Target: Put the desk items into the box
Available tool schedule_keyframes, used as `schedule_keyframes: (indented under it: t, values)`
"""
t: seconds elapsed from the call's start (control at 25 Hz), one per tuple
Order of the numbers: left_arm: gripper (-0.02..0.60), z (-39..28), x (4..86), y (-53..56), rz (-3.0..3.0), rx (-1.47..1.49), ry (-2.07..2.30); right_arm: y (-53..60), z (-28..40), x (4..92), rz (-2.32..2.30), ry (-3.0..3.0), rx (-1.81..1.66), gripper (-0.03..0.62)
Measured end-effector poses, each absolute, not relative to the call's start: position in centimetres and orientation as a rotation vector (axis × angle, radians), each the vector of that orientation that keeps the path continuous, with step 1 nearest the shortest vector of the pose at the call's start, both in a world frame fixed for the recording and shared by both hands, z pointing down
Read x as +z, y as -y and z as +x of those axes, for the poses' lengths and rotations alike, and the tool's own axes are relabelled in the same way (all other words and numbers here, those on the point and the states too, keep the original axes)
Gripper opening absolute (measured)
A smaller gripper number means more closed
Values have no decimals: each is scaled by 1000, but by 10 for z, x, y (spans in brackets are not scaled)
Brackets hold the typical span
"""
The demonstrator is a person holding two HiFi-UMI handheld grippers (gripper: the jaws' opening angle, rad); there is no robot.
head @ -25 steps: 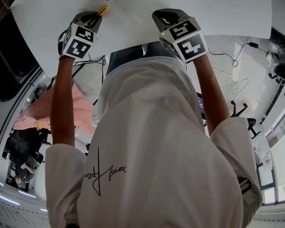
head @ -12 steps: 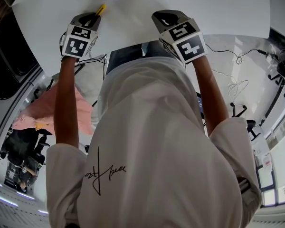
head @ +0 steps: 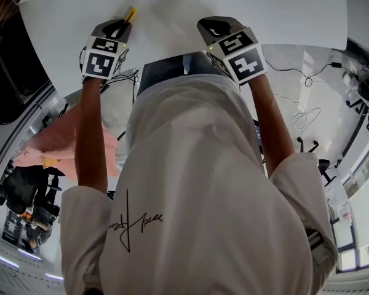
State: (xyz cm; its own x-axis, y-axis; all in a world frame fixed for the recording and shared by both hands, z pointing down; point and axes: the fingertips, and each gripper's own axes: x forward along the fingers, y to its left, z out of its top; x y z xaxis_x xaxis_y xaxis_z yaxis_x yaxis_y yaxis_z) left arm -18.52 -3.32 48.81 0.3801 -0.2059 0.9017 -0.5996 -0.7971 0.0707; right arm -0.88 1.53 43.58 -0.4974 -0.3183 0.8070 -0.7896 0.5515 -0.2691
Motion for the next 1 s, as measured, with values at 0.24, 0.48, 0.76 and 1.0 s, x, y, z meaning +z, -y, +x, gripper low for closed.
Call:
schedule_keyframes:
  t: [0.24,0.48,0.76,1.0]
  values:
    - [64,-176,486,21,2247,1333,735,-21,-6,435,903,2070,843,29]
    - [64,-175,482,9,2233,1282,769,-27,-8,433,910,2073,836,29]
    - [64,-173,476,-3,2214,1245,811,-33,-3,429,923,2077,827,29]
    - [64,-168,471,-15,2205,1214,841,-40,0,425,934,2082,822,29]
